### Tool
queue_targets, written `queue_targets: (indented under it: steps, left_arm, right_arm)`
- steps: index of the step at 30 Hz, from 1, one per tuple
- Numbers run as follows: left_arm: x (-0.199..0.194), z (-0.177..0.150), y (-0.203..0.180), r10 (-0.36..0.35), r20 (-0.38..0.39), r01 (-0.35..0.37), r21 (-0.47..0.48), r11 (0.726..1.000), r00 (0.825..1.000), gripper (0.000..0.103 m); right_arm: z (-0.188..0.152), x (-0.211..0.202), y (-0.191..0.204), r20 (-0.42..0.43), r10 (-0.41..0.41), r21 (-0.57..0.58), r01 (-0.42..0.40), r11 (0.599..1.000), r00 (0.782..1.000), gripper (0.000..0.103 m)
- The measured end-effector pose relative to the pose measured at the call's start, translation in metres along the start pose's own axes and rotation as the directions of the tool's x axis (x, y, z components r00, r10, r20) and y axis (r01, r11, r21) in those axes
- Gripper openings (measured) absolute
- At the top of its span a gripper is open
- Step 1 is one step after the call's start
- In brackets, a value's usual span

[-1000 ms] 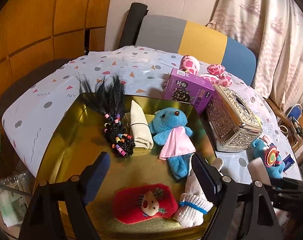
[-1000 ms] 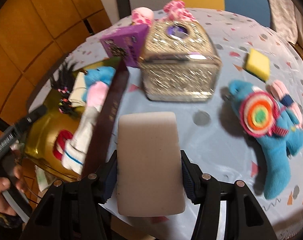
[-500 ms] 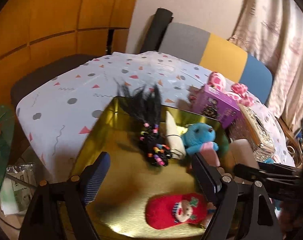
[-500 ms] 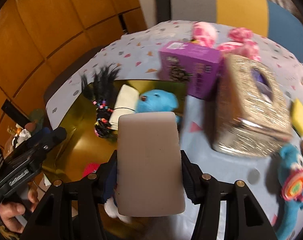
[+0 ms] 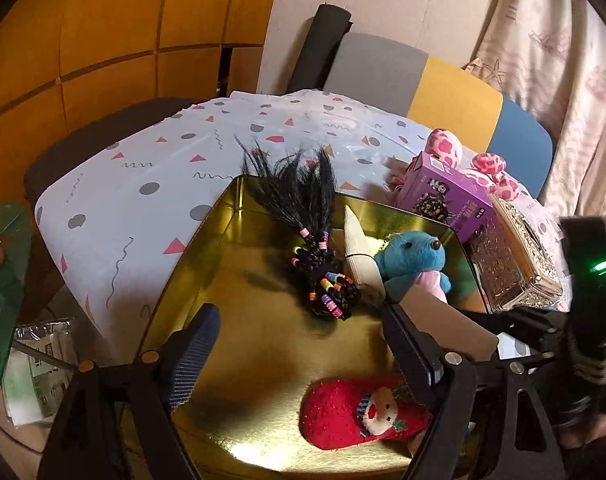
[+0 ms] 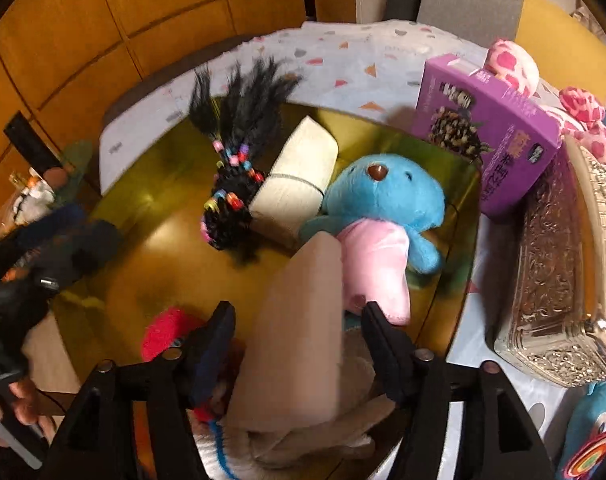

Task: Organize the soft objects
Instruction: 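Carry the white foam block into the gold tray and open the right tool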

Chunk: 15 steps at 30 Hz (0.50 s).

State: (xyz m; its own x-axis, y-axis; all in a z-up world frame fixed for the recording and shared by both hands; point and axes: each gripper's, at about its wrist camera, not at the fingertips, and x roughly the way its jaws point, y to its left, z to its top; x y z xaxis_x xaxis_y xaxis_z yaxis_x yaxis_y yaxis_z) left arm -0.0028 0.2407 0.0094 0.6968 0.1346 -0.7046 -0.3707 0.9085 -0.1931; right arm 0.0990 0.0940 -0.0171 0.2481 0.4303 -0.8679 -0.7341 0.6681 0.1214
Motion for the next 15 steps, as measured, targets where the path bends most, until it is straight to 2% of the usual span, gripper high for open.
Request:
queue_targets:
  steps: [3, 15]
  left_arm:
    - [0.001, -0.001, -0.002, -0.005, -0.004, 0.005, 0.004, 1.000, 1.000, 0.084]
    - [-0.009, -0.003, -0.024, -0.042, 0.011, 0.041, 0.067, 0.997, 0.999, 0.084]
  right_arm:
    - [-0.001, -0.019, -0.003, 0.059, 0.001, 0.000, -0.001, 1.000, 0.998, 0.073]
    - [-0.025, -0.075, -0.030, 0.167, -0.171, 0.019, 0.170, 0.985, 0.971, 0.073]
